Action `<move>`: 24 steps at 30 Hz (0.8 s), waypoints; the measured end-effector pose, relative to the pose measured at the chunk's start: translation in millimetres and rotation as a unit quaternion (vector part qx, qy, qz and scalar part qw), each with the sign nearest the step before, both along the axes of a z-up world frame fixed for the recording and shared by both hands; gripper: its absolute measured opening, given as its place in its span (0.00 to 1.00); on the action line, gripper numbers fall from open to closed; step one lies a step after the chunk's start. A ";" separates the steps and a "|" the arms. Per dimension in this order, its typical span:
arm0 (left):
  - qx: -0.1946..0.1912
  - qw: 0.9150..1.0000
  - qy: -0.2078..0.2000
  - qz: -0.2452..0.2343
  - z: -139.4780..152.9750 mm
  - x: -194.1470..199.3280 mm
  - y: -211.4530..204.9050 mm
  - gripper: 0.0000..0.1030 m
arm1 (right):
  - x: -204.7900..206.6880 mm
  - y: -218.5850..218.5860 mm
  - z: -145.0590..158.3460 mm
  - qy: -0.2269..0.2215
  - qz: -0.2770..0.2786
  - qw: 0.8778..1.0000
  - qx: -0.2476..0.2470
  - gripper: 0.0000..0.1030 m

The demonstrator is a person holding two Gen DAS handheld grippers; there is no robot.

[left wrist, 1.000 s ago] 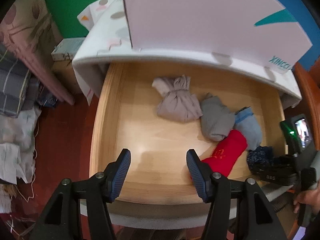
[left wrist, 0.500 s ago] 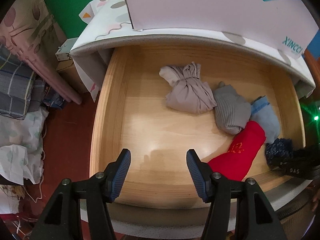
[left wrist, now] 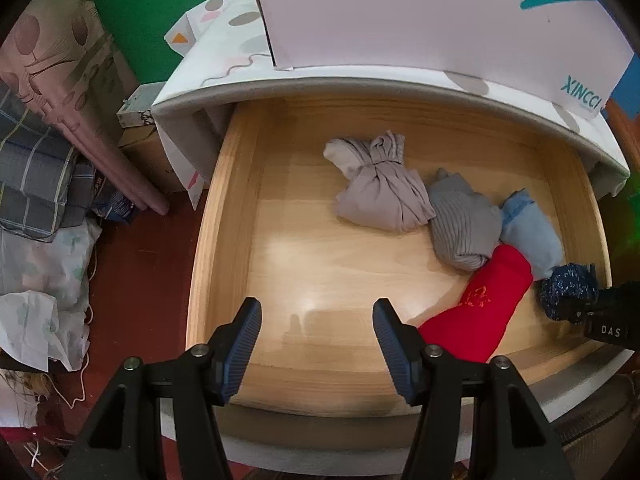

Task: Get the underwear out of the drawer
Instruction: 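Lift the navy floral underwear out of the drawer with the right gripper, then carry the navy underwear over the white box and open the right gripper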

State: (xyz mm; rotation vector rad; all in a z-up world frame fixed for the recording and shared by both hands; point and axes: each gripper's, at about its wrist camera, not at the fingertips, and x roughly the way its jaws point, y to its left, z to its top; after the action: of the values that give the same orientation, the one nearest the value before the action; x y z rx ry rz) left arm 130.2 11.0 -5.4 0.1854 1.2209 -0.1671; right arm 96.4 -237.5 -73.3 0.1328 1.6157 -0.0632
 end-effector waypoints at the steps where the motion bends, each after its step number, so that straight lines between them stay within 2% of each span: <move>1: -0.002 1.000 0.000 0.000 0.2 0.1 0.3 0.58 | -0.3 1.2 3.9 -0.003 0.002 1.000 -0.001 0.30; 9: -0.009 1.000 0.006 0.001 -0.9 1.6 2.3 0.58 | -10.3 -4.2 50.4 -0.038 0.000 0.999 0.014 0.29; 14: -0.022 1.000 0.011 0.008 -2.1 2.5 5.6 0.58 | -7.3 -6.1 89.7 -0.055 0.013 0.998 0.014 0.29; 24: -0.041 0.999 0.016 0.015 -1.1 3.0 9.6 0.58 | 24.4 6.1 197.6 -0.134 0.041 0.990 0.006 0.29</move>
State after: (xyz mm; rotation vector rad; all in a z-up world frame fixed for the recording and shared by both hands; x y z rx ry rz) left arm 133.2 20.7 -6.6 0.0921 1.2449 -0.1939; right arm 120.8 -231.4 124.3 0.0804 1.3515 0.0273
